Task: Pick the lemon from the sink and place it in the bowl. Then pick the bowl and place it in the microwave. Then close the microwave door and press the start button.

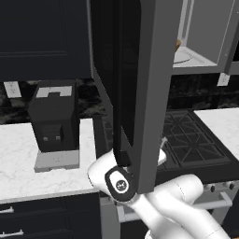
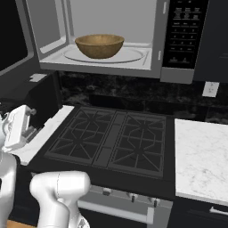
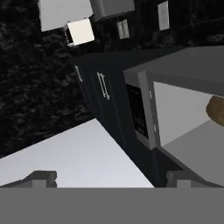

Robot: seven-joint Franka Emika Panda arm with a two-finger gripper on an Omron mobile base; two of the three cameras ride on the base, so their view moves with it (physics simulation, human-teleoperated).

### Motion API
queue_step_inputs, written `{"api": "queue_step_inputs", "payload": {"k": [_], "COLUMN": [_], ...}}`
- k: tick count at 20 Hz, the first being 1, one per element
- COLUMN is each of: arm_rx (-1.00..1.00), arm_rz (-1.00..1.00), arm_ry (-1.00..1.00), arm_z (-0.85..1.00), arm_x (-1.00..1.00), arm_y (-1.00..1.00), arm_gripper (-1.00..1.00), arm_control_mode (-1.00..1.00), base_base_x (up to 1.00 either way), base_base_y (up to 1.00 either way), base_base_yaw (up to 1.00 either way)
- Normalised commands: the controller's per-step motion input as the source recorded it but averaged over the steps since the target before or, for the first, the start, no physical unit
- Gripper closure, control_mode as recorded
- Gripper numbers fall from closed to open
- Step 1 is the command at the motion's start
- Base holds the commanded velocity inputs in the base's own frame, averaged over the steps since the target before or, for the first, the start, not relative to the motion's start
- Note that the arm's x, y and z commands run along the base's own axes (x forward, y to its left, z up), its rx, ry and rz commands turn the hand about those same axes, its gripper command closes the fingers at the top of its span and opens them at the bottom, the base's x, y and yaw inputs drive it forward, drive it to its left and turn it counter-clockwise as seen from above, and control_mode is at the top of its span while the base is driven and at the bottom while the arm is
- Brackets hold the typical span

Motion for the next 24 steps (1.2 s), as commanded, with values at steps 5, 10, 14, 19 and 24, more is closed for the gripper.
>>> {"api": "queue_step_inputs", "payload": {"k": [5, 10, 14, 19, 24], "arm_rx": [-0.09, -0.07, -0.08, -0.05, 0.00], "arm_rz": [-0.09, -0.10, -0.10, -0.01, -0.02], "arm_ry": [0.00, 0.00, 0.00, 0.00, 0.00], "arm_z": [0.00, 0.00, 0.00, -0.01, 0.07], "arm_x": [-0.08, -0.11, -0.05, -0.26, 0.00], "arm_y": [0.79, 0.79, 0.80, 0.48, 0.41], "arm_gripper": [-1.00, -1.00, -1.00, -1.00, -1.00], "arm_control_mode": [-1.00, -1.00, -1.00, -1.00, -1.00], "base_base_x": [0.00, 0.00, 0.00, 0.00, 0.00], "base_base_y": [0.00, 0.00, 0.00, 0.00, 0.00], "base_base_yaw": [0.00, 0.00, 0.00, 0.00, 0.00]}}
